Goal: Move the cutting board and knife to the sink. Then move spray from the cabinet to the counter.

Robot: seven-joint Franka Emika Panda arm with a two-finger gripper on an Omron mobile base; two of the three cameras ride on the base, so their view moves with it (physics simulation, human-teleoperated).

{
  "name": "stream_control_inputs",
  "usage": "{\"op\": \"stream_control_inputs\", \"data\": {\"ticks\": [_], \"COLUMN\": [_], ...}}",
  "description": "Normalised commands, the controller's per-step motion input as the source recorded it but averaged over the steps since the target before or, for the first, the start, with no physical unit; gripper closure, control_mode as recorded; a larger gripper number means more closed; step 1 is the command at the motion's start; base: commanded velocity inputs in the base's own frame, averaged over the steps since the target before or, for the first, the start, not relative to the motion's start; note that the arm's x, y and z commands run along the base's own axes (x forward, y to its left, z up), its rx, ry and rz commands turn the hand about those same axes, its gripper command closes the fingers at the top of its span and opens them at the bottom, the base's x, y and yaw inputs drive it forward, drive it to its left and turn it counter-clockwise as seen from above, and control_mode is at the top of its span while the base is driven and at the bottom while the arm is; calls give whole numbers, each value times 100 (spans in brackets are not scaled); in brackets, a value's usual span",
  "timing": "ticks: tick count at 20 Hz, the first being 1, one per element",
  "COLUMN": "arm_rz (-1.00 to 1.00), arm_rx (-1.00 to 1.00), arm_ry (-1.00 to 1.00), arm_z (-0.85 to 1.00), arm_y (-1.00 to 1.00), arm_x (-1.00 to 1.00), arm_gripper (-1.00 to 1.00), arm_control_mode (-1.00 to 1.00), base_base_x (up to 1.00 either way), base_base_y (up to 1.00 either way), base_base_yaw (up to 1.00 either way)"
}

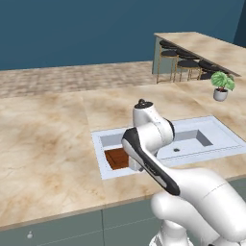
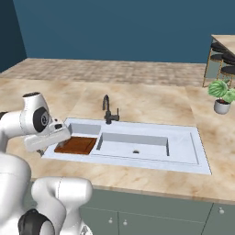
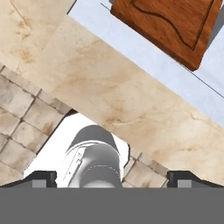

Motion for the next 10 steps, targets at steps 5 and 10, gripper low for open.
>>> {"op": "stream_control_inputs", "data": {"ticks": [5, 10], "arm_rz": [-9, -8], "arm_rx": [0, 4], "arm_ry": [-10, 0], "arm_z": [11, 10], "arm_y": [-5, -7], "arm_x": [-22, -16], "arm_gripper": [-100, -100], "arm_control_mode": [-100, -100], "base_base_x": [0, 0], "base_base_y": [0, 0], "base_base_yaw": [0, 0]}}
